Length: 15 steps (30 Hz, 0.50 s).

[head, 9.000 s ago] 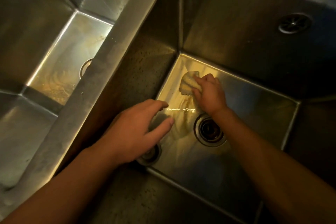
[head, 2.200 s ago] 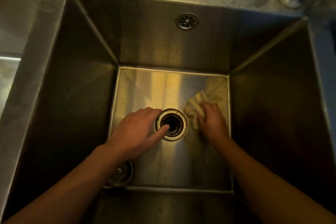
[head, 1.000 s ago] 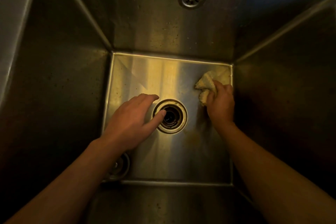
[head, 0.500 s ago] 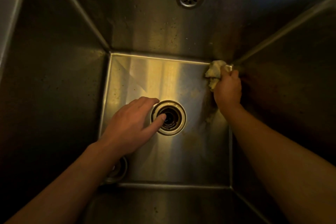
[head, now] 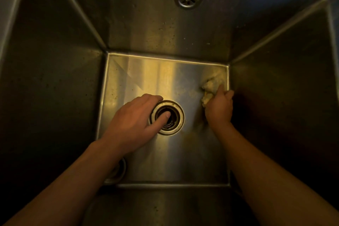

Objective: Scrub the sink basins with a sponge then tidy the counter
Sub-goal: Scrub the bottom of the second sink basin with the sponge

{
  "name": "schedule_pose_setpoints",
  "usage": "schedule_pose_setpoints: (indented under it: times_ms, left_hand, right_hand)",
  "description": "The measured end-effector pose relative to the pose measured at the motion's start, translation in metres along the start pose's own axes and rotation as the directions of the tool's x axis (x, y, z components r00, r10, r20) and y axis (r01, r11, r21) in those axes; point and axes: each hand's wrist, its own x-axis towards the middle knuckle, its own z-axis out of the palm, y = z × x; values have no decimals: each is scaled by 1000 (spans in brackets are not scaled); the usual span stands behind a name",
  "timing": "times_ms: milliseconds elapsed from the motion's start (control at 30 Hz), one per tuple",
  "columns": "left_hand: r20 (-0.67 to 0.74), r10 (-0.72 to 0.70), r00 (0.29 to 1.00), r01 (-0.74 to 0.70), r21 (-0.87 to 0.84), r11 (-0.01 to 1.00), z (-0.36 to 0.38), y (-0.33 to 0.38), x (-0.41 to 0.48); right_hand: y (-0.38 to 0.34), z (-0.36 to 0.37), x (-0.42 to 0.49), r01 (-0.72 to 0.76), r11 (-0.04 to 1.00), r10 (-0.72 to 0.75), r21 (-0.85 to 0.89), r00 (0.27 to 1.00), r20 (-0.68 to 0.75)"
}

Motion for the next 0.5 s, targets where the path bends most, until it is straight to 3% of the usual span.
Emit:
schedule_pose_setpoints:
  times_ms: [233, 367, 500]
  left_hand:
    - [14, -7, 1000, 6, 31, 999, 0, -2, 0]
    - [38, -4, 999, 3, 37, 999, 2, -2, -3]
    - [57, -14, 998, 11, 55, 998, 5, -2, -4]
  right_hand:
    - [-22, -3, 75, 61, 997, -59, -52, 998, 31]
    - [8, 1, 41, 209, 976, -205, -66, 977, 58]
    - [35, 5, -16, 207, 978, -206, -11, 977, 59]
